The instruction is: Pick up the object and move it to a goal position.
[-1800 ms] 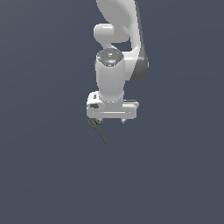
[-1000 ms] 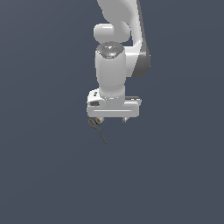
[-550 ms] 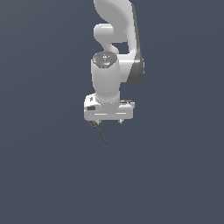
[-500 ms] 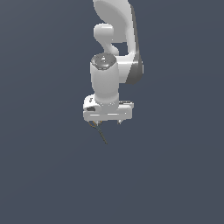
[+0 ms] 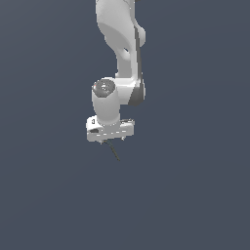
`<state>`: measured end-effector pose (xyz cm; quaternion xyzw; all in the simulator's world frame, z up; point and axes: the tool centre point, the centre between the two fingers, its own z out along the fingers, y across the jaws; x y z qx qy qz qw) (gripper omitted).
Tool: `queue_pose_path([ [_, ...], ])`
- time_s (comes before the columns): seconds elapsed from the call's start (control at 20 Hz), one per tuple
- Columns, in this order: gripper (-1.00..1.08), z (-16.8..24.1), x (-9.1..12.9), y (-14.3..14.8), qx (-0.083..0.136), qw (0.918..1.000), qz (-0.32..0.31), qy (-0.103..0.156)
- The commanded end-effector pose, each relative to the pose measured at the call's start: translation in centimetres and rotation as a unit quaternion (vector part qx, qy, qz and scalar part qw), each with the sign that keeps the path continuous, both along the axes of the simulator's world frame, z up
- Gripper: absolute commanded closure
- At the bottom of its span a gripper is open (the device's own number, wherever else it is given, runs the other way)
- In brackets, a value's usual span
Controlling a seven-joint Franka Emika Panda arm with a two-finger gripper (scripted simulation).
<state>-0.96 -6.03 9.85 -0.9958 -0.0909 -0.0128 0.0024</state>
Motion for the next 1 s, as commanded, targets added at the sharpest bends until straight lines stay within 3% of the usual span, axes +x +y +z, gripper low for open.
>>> queue_pose_path([
  [0.0, -0.92, -1.4, -0.7, -0.9, -0.002, 0.9998, 0.017, 0.004],
  [0.4, -0.92, -3.8, -2.1, -2.4, -0.004, 0.9989, 0.046, 0.012],
  [0.95, -0.92, -5.6, -2.2, -2.5, -0.004, 0.9988, 0.047, 0.012],
])
